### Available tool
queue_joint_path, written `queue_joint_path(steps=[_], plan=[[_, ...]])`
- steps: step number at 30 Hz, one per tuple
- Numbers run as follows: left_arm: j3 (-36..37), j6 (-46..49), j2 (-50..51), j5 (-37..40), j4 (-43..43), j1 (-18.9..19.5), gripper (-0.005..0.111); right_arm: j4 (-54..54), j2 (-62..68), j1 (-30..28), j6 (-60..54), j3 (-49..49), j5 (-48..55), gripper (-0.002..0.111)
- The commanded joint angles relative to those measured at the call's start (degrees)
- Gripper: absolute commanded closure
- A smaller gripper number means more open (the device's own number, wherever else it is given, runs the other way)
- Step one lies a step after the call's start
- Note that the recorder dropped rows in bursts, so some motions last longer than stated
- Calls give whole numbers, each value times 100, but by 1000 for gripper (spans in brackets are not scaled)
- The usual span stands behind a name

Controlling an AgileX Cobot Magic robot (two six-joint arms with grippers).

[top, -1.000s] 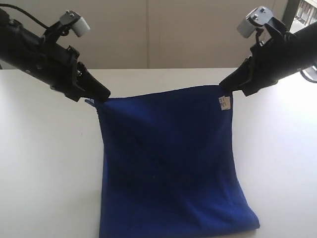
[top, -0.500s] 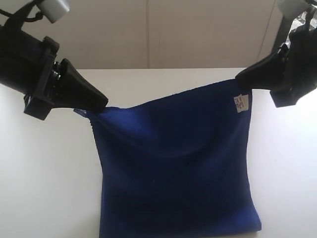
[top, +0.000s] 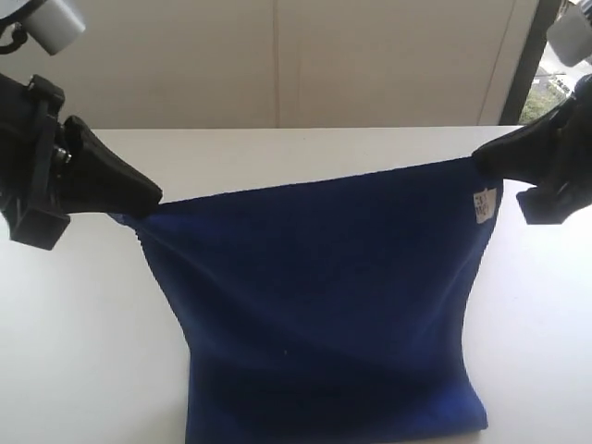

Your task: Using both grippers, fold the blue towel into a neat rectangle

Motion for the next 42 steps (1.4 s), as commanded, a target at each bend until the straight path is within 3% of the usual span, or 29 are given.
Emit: queue_joint_path(steps=[1,9,19,30,42], plan=[[115,-28,142,-669,72,-32,107,3,217,-33,48,61,-528,108],[115,267,820,-1406,63,-32,107,187,920,-33,-100,61,-1264,108],[115,316,1719,-2562,63,-32,107,1176,1633,-33,-1096,61,-2094,108],[115,520,2094,-3291,63,-32,107,2359,2637,-33,-2282,-284,-2176,108],[115,721,2599,-3864,63,-32,107,2513,3595,-33,-2415,-739,-2280,108]])
